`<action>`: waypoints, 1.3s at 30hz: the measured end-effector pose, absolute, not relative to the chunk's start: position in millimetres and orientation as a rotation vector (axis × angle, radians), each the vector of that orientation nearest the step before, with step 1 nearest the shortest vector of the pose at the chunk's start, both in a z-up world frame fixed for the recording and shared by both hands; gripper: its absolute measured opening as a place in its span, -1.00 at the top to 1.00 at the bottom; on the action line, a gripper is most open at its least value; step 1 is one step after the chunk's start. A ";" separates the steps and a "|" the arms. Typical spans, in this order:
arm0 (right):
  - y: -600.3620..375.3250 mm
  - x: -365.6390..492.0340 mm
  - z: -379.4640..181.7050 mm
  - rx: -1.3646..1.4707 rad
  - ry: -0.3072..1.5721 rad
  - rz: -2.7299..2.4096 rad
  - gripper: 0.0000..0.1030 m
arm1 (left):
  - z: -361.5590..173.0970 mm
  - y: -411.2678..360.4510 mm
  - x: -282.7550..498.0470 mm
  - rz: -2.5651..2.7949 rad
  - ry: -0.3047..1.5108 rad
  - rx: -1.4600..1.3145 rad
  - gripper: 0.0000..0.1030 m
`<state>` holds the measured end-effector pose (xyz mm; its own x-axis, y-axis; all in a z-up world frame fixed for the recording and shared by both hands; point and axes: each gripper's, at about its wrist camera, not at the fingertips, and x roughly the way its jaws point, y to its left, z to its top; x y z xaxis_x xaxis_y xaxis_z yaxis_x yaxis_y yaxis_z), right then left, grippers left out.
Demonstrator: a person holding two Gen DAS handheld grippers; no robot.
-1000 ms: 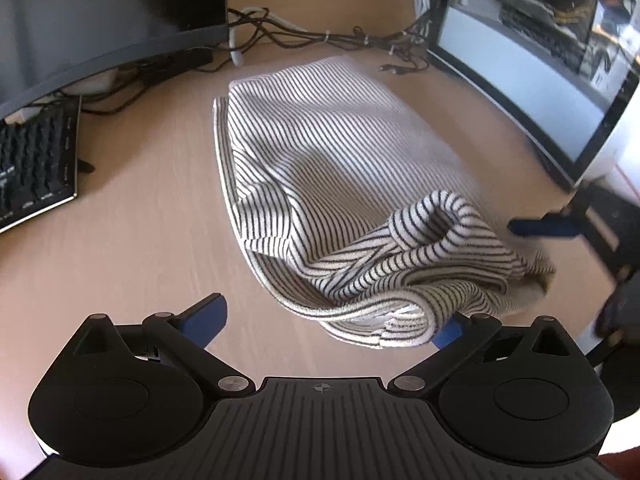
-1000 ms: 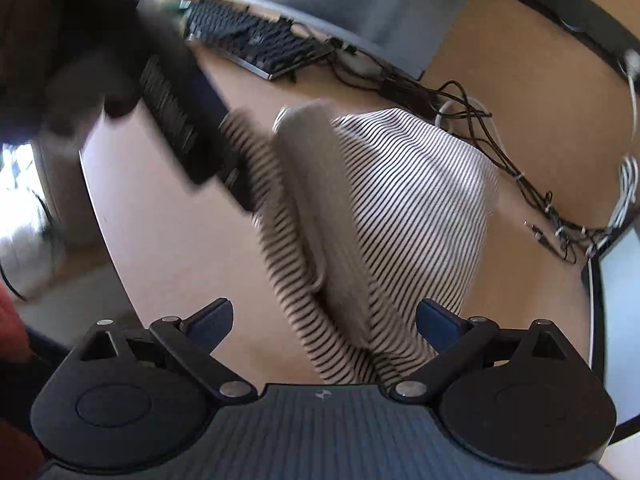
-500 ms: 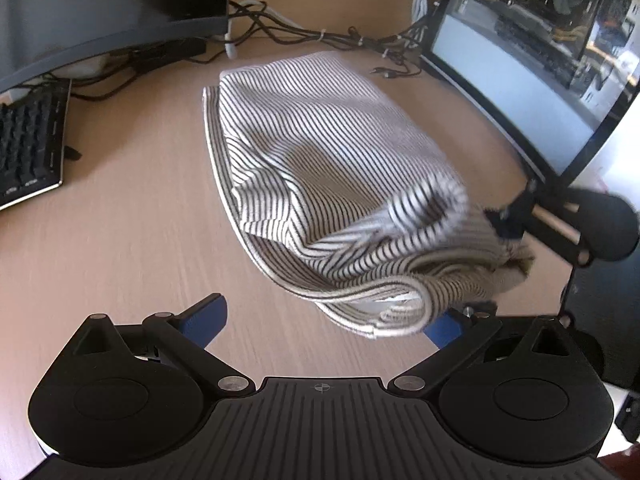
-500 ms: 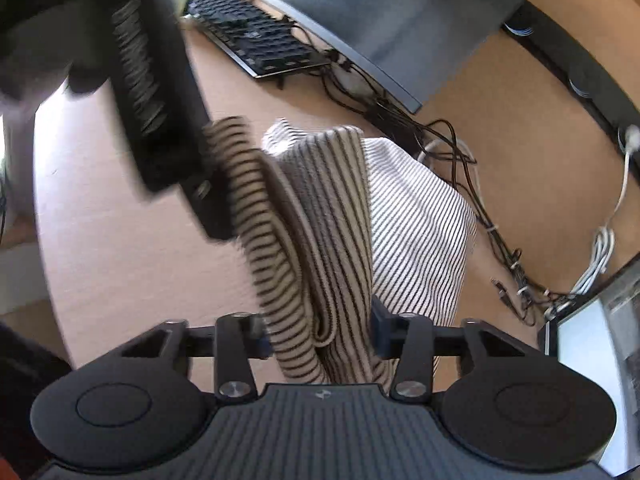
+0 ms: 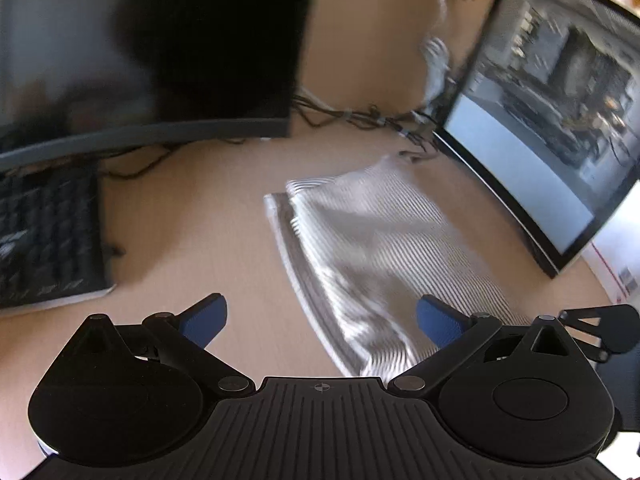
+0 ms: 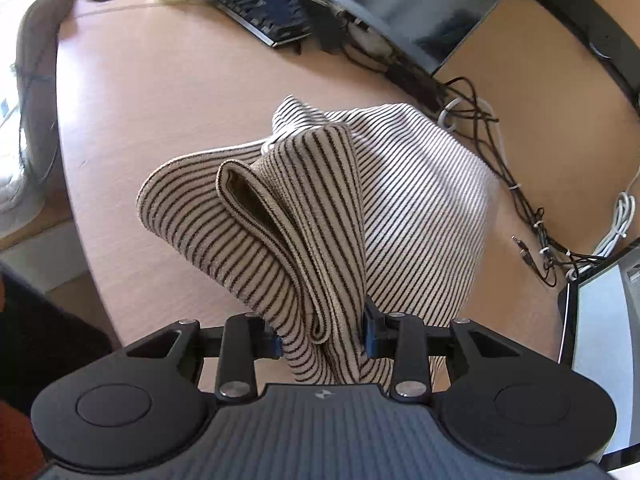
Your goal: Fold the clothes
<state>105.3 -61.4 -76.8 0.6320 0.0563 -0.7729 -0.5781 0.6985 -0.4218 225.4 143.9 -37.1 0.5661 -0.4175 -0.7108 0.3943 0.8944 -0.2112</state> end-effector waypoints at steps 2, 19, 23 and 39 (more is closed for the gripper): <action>-59.0 106.9 -70.5 -0.704 0.858 0.408 0.40 | -45.9 126.2 236.8 -0.517 0.842 0.025 -1.00; -44.4 152.7 39.8 -1.240 0.839 0.646 0.39 | -97.4 67.4 236.8 -0.777 0.876 0.135 -0.77; -48.5 186.3 10.5 -1.210 0.829 0.726 0.35 | -95.5 66.0 234.9 -0.746 0.884 0.125 -0.80; -80.1 241.4 -34.5 -0.875 0.858 0.676 -0.39 | -28.5 124.7 204.7 -0.625 0.799 -0.101 -0.93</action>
<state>241.4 -80.1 -34.5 0.4944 0.1581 -0.8547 -0.7939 0.4825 -0.3700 204.7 124.7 -28.5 0.5288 -0.5588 -0.6388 0.4851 0.8166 -0.3128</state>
